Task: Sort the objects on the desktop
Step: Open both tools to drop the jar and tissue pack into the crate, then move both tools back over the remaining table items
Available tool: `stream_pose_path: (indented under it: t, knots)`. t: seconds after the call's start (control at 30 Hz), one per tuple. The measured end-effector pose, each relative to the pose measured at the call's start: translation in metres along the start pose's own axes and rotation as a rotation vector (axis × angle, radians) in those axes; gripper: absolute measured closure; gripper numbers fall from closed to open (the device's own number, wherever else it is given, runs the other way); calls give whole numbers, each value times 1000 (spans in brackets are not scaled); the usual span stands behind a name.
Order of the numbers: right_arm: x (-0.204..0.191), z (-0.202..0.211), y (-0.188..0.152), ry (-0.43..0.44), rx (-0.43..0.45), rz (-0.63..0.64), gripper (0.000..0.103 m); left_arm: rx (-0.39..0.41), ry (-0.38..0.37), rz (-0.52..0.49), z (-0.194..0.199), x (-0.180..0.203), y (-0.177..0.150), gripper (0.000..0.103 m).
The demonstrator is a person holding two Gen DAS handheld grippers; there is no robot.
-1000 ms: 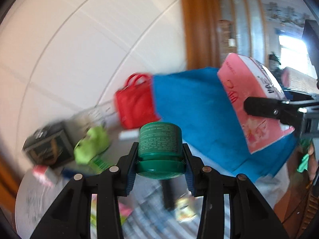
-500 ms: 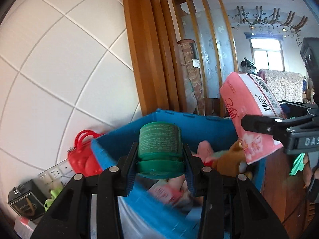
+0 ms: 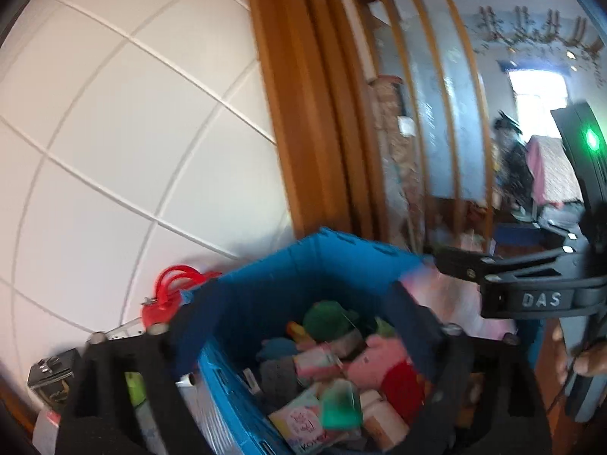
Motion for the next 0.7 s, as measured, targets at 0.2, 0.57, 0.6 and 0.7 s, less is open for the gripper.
stream_pose_path:
  t: [0.2, 0.57, 0.6, 0.7]
  knots:
    - [0, 22, -7, 21, 53, 17, 1, -18, 35, 20, 10, -14, -13, 12]
    - [-39, 57, -50, 95, 112, 99, 0, -58, 153, 43, 51, -47, -79, 12]
    - [-45, 60, -53, 95, 121, 112, 0, -59, 165, 41, 56, -51, -84, 12]
    - [-63, 67, -62, 110, 127, 124, 0, -54, 202, 42, 74, -64, -97, 12]
Point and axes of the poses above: each gripper's, at about its wrist camera, not at the fingertips, and z roughly against the way its jaws point, x to its right, y to its top, the point moved 2 cm from there along -z, roughly the way its jaws point, and after that the axes turned 1 degree about z, right-handed, at the moved point
